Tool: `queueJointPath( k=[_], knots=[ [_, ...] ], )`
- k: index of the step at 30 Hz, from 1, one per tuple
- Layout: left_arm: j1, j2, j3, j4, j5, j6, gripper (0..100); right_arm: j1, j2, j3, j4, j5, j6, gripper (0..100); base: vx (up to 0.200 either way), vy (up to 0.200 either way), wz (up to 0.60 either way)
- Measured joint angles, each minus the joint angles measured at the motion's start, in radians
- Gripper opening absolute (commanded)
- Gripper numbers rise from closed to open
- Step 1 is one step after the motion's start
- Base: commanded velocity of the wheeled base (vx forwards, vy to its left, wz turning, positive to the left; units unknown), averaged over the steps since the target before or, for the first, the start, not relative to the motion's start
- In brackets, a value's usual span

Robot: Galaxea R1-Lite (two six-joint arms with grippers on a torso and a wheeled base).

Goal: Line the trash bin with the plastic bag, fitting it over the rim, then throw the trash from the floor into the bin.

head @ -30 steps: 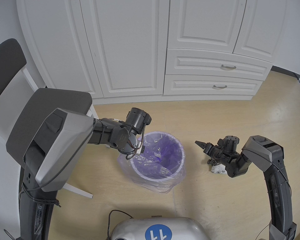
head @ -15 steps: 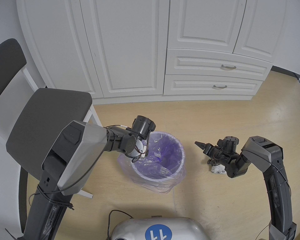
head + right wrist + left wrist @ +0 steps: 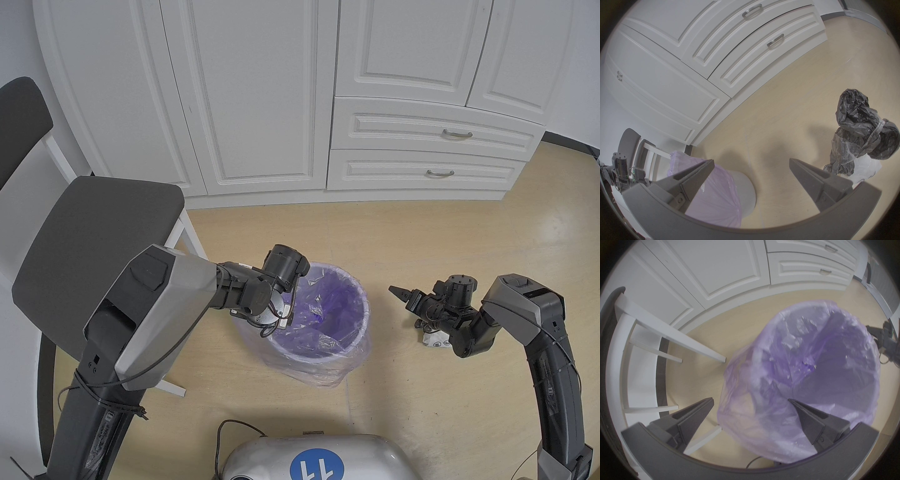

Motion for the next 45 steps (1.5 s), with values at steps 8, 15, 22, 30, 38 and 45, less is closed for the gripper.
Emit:
queueJointPath(
  k=[8,15,22,30,38,45],
  knots=[
    [-0.011,-0.135,0.226,-0.002,-0.036,-0.01,100,0.0,0.002,0.004,-0.007,0.0,-0.001,100,0.0,0.0,0.0],
    [-0.014,-0.255,0.368,-0.04,-0.102,-0.017,100,0.0,0.002,0.009,-0.013,0.0,-0.001,100,0.0,0.0,0.0],
    [-0.018,-0.364,0.533,-0.164,-0.155,-0.018,100,0.0,0.002,0.01,-0.019,0.0,-0.001,100,0.0,0.0,0.0],
    [-0.002,-0.446,0.685,-0.198,-0.222,-0.005,100,0.0,0.003,0.011,-0.02,0.0,-0.004,100,0.0,0.0,0.0],
    [0.038,-0.385,0.695,-0.288,-0.226,0.014,100,0.0,0.003,0.013,-0.021,-0.001,-0.006,100,0.0,0.0,0.0],
    [0.096,-0.273,0.629,-0.364,-0.226,0.067,100,0.0,0.004,0.013,-0.021,-0.001,-0.006,100,0.0,0.0,0.0]
  ],
)
